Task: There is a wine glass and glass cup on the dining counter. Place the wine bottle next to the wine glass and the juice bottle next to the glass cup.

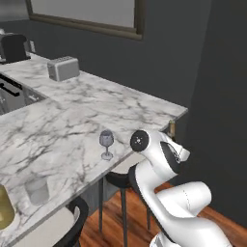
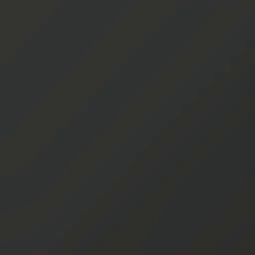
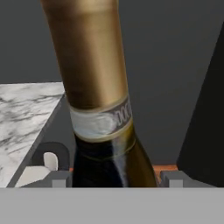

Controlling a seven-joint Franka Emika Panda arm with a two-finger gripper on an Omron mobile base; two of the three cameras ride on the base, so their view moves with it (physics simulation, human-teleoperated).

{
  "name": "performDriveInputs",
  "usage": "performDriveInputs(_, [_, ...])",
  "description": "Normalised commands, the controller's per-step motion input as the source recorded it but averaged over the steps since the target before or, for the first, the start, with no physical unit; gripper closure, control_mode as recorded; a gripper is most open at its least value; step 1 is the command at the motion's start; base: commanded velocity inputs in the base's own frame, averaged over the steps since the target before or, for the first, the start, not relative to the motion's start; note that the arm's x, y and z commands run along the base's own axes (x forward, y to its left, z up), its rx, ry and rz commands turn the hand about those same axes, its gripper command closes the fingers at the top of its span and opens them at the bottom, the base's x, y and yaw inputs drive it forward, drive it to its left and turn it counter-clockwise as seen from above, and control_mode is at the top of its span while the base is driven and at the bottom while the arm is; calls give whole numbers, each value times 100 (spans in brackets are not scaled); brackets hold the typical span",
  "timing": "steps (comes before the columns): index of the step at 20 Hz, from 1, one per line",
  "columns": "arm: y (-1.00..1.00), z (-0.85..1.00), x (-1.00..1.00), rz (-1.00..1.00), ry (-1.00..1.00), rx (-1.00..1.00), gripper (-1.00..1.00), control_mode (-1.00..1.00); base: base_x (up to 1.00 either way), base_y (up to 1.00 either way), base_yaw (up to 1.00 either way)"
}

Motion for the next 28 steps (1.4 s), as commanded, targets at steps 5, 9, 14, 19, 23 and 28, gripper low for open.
performDriveInputs(5, [0, 0, 0, 0, 0, 0, 100, 100, 32, -28, 43])
performDriveInputs(9, [0, 0, 0, 0, 0, 0, 100, 100, 35, -29, 36])
performDriveInputs(14, [0, 0, 0, 0, 0, 0, 100, 100, 29, -30, 37])
performDriveInputs(19, [0, 0, 0, 0, 0, 0, 100, 100, 19, -27, 34])
performDriveInputs(23, [0, 0, 0, 0, 0, 0, 100, 100, 35, -21, 25])
performDriveInputs(28, [0, 0, 0, 0, 0, 0, 100, 100, 38, -18, 21])
